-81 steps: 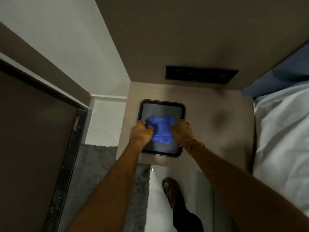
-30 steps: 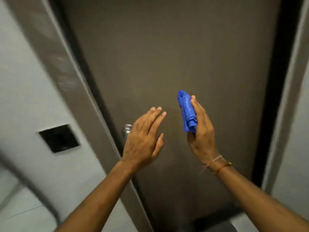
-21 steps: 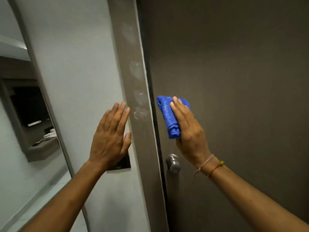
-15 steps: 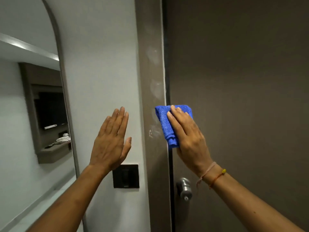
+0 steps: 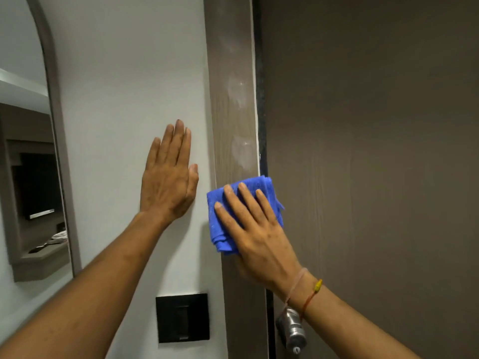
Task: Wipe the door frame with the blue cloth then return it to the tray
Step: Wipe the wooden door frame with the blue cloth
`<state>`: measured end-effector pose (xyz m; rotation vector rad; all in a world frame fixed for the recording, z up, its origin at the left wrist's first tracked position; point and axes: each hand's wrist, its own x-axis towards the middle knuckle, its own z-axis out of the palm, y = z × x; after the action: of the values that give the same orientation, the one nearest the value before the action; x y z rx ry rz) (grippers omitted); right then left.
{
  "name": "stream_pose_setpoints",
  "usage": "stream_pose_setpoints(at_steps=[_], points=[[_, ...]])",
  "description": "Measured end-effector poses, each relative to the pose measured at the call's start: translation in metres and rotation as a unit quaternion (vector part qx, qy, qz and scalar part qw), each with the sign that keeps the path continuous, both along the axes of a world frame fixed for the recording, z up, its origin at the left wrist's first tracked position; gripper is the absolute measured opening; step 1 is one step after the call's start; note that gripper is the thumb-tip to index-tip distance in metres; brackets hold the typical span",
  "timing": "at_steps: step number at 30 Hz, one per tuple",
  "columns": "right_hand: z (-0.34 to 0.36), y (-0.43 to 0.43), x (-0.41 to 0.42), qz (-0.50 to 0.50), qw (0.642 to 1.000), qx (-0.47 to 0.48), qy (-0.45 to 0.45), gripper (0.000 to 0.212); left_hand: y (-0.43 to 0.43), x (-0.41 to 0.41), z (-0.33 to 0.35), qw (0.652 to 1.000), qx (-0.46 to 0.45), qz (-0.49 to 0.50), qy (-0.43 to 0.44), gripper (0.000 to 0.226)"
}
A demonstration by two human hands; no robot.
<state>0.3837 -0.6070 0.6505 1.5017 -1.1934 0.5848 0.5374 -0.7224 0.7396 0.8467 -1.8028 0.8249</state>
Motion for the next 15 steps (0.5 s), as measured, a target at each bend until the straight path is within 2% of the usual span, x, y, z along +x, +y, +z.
stream_pose_setpoints(at_steps=[2,7,13,15], points=[[-0.020,-0.010,0.004,-0.009,0.999,0.028,-0.012,0.085,-0.005,-0.005,-0.006,1.000,-0.002,-0.008,0.016,0.064],[-0.035,-0.032,0.010,-0.042,0.998,-0.024,-0.045,0.075,-0.015,-0.009,-0.015,0.999,-0.018,-0.025,0.039,0.063],[0.067,-0.048,0.013,-0.078,0.990,-0.099,-0.071,0.067,-0.018,-0.007,-0.015,0.999,-0.029,-0.030,0.033,0.060],[0.071,-0.049,0.015,-0.071,0.989,-0.093,-0.094,0.069,-0.020,-0.006,-0.015,0.999,-0.028,-0.028,0.029,0.061]])
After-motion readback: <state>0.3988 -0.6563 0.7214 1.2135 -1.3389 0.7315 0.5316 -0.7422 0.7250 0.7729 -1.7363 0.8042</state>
